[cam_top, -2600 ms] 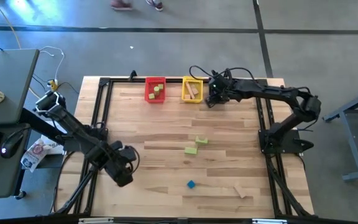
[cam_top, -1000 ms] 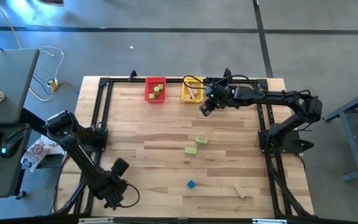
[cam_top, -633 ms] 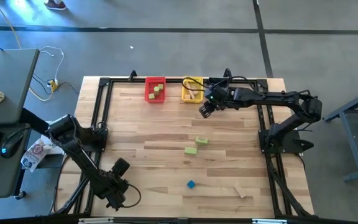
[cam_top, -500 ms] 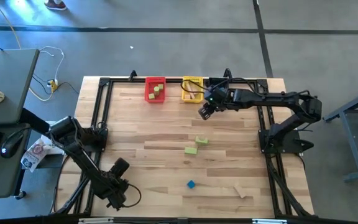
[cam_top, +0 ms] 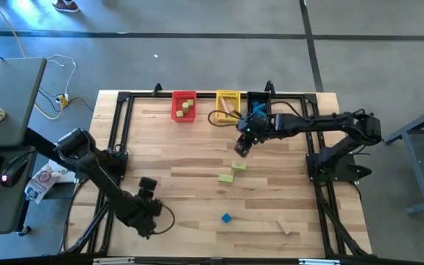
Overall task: Sort & place blocks by color
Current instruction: Put the beige block into the yellow bin
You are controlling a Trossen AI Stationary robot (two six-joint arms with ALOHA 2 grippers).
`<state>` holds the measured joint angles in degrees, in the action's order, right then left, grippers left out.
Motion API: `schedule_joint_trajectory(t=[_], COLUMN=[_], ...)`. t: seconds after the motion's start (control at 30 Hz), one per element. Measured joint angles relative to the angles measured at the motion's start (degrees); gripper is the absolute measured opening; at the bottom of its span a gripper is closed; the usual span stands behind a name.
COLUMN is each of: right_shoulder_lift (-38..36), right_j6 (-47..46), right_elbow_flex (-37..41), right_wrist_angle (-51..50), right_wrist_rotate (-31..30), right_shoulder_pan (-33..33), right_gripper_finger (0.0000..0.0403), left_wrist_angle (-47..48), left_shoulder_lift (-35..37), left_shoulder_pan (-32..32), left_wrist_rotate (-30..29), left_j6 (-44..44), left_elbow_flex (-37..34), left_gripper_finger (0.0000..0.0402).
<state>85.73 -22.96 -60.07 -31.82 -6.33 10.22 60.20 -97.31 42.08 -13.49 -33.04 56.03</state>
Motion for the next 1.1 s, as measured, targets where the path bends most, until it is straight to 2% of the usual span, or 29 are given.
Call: schedule_joint_trajectory(t=[0.3, 0.47, 0.73, 1.1], right_shoulder_lift=[0.02, 0.02, 0.02, 0.02], right_j6=[5.14, 6.68, 12.46, 21.88], right_elbow_flex=[0.00, 0.00, 0.00, 0.00], right_wrist_angle=[4.37, 9.66, 16.71, 20.93], right_wrist_rotate=[3.79, 3.80, 3.80, 3.78], right_shoulder_pan=[-5.85, -8.71, -12.71, -15.27], right_gripper_finger=[0.0153, 0.0153, 0.0153, 0.0154], left_wrist_angle=[-1.10, -6.76, -18.46, -36.46], left_shoulder_lift=[5.87, 7.42, 7.38, 7.38], left_shoulder_pan=[-9.47, -14.84, -21.54, -26.26], left_wrist_rotate=[-16.21, -22.55, -24.42, -26.24], left_j6=[-5.71, -2.48, 4.49, 14.05], left_elbow_flex=[0.02, 0.02, 0.07, 0.07], left_gripper_finger=[0.0103, 0.0103, 0.0103, 0.0103])
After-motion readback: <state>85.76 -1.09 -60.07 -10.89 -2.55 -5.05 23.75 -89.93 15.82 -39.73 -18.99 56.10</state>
